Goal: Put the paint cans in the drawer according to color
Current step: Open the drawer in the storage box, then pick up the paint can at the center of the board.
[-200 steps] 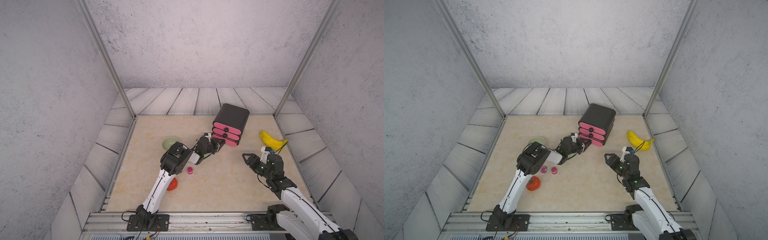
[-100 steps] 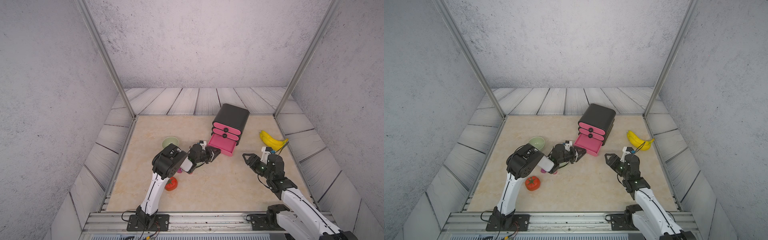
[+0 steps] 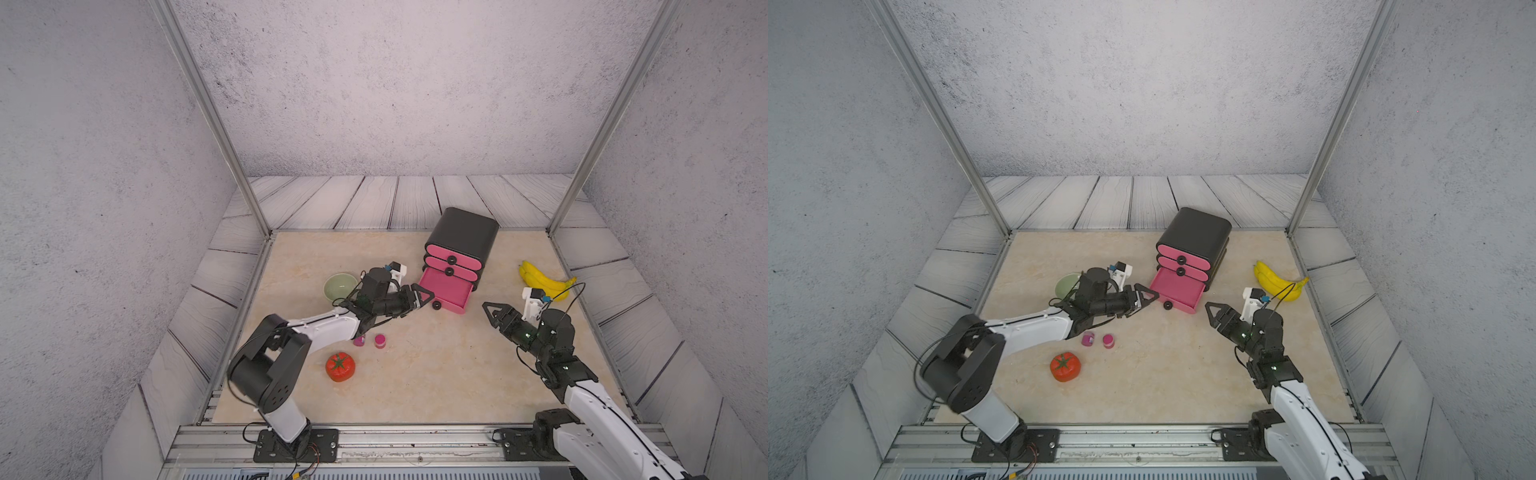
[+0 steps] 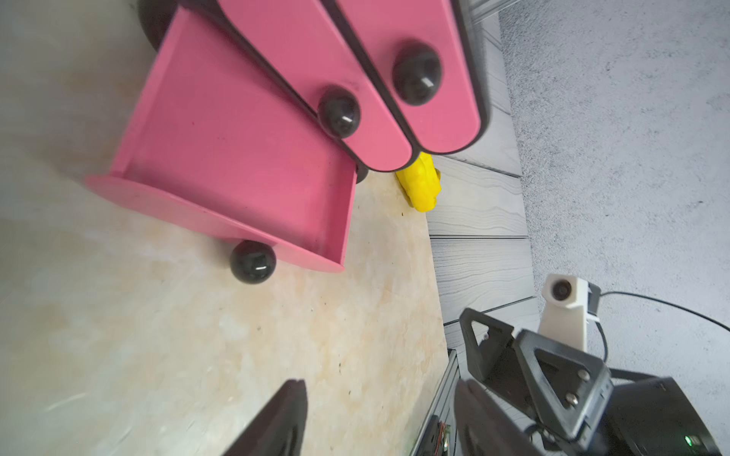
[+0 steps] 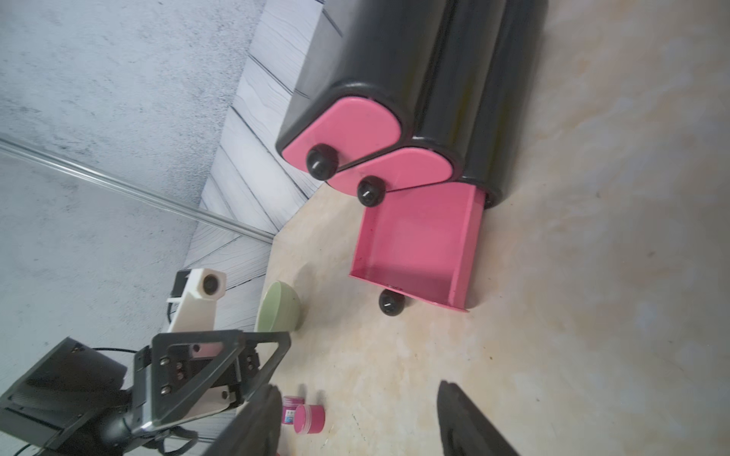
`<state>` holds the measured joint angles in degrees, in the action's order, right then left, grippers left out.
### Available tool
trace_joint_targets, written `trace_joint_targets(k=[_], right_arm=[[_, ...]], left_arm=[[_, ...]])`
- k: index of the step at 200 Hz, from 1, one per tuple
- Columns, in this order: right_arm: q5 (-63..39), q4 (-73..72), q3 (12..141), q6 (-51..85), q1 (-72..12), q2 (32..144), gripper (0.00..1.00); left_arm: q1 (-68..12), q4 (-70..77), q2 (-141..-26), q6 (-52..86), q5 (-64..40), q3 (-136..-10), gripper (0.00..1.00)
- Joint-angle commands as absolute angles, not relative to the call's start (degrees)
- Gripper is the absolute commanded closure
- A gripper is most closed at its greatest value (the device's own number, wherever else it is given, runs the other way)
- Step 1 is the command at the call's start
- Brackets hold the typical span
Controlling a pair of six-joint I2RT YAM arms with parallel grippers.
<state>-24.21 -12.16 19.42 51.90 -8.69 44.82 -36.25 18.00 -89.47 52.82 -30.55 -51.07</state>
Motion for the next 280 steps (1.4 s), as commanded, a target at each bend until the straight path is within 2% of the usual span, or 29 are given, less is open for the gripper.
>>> trace_joint_targets(k=[1, 18, 28, 44, 52, 84, 98, 123, 159, 217, 280], right_arm=[[-29.3, -18.3, 19.6, 51.8, -9.2, 45.7, 0.33], [-32.0, -19.0, 21.6, 49.9, -10.9, 48.8, 0.33], [-33.3, -19.0, 23.1, 47.7, -13.1, 51.2, 0.34], [-33.8, -17.3, 25.7, 42.8, -18.0, 55.8, 0.35], [-33.3, -15.4, 27.5, 40.1, -21.1, 58.0, 0.35], [-28.4, -5.7, 35.6, 24.4, -35.0, 68.2, 0.34], [-28.0, -3.3, 38.4, 17.1, -39.3, 73.5, 0.30], [-26.9, 1.6, 43.4, 4.2, -43.6, 82.0, 0.17], [-20.3, 4.3, 48.9, -10.6, -48.2, 90.4, 0.10], [-15.6, 9.0, 62.9, -13.0, -51.3, 104.9, 0.13], [-10.7, 12.0, 71.6, -12.4, -53.5, 113.4, 0.17]], left_arm=[[-35.9, -5.8, -80.0, 33.9, -22.3, -50.8, 0.35], [-35.7, -19.0, -73.2, 27.3, -10.4, -52.1, 0.34], [-35.5, -24.0, -68.9, 25.5, -2.3, -51.6, 0.30], [-34.4, -27.9, -61.5, 27.0, 8.5, -49.0, 0.07], [-33.3, -27.9, -57.4, 28.3, 11.2, -47.0, 0.00], [-31.5, -28.6, -44.1, 31.8, 15.8, -40.6, 0.02], [-31.5, -31.4, -39.7, 33.5, 18.3, -39.3, 0.01], [-31.5, -34.8, -31.2, 34.1, 21.7, -39.0, 0.01], [-31.5, -37.2, -22.9, 33.3, 23.6, -39.8, 0.03], [-31.5, -40.9, -23.0, 31.1, 25.0, -42.5, 0.01], [-31.5, -40.3, -23.5, 28.2, 26.4, -42.8, 0.01]])
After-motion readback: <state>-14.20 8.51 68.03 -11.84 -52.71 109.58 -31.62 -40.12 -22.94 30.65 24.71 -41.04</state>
